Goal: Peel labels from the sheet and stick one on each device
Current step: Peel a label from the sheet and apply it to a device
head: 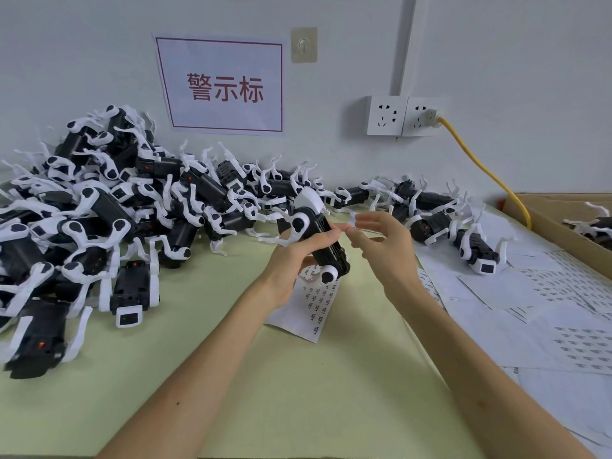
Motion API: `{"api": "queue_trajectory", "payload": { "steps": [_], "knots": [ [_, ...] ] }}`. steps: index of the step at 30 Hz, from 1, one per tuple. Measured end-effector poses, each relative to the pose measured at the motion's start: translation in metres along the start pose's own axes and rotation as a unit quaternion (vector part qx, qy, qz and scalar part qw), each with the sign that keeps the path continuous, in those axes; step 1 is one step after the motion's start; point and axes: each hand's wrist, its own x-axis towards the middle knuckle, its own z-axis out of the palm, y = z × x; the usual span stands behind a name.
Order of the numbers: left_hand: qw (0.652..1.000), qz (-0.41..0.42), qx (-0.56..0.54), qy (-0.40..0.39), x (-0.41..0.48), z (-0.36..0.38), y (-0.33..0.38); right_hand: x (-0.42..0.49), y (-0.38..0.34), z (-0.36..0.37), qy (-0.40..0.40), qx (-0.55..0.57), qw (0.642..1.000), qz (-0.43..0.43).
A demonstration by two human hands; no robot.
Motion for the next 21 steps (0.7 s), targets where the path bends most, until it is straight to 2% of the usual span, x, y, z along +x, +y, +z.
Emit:
{"api": "queue_trajectory", "payload": {
  "steps": [5, 9, 16, 21],
  "knots": [
    [1.0, -0.005, -0.022, 0.011, 0.003, -0.005, 0.0, 0.001, -0.005, -0.005, -0.08, 0.114, 0.984, 0.114],
    [1.0, -0.006, -0.01, -0.003, 0.003, -0.003, 0.001, 0.002, -0.007, -0.006, -0.113, 0.208, 0.959, 0.157],
    [0.999, -0.006, -0.033, -0.007, 0.002, -0.002, 0.003, 0.0, -0.01, -0.006, -0.121, 0.229, 0.952, 0.163],
    [1.0, -0.01, -0.026, -0.004, 0.001, 0.0, 0.004, -0.002, -0.012, -0.005, -0.097, 0.209, 0.961, 0.153]
  ]
}}
